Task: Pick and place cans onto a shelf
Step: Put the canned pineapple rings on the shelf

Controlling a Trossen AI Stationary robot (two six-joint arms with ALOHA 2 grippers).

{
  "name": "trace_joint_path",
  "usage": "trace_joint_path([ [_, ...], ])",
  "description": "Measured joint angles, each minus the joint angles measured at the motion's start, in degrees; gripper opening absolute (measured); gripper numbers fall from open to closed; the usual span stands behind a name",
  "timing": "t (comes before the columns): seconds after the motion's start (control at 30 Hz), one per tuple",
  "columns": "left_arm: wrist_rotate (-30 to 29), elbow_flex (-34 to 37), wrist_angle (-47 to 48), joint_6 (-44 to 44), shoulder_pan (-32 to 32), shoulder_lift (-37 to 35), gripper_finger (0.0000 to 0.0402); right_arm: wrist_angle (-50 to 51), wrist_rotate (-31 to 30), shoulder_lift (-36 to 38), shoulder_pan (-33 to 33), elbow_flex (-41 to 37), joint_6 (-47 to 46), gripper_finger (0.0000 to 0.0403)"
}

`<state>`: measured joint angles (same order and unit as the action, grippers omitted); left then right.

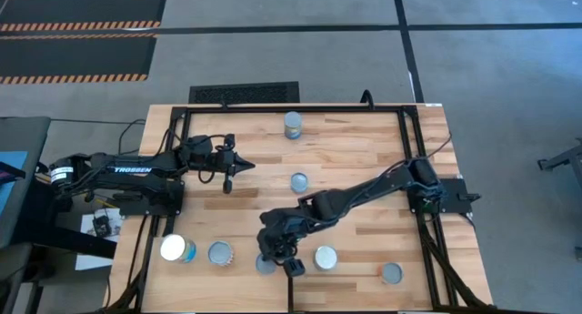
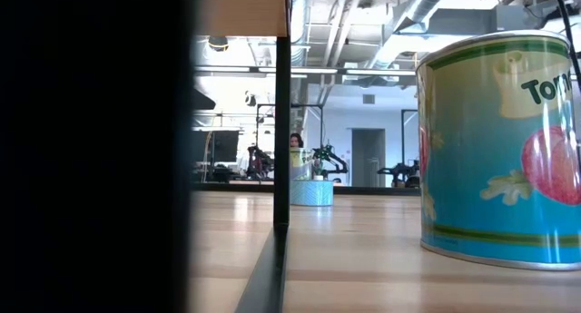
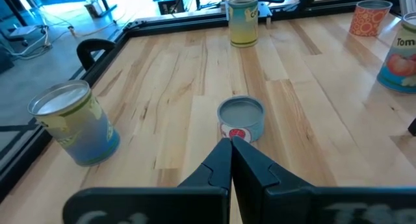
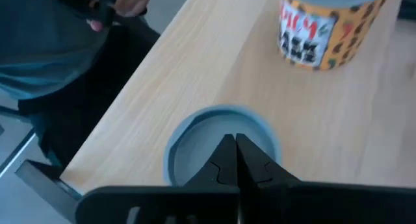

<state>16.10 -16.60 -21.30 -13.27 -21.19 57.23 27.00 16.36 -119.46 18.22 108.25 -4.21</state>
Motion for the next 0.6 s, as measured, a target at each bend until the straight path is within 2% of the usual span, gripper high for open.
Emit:
trace_joint_path([
  [0.37,0.02,0.0,0.0,0.45,0.0,0.0,0.0,-4.48,0.21,-2.75,-1.19,0.13,4.22,0.0003],
  [0.6,0.02,0.0,-0.07,0.47,0.0,-0.01,0.0,-7.12,-0.58,0.29,-1.16,0.8,8.12,0.0005],
])
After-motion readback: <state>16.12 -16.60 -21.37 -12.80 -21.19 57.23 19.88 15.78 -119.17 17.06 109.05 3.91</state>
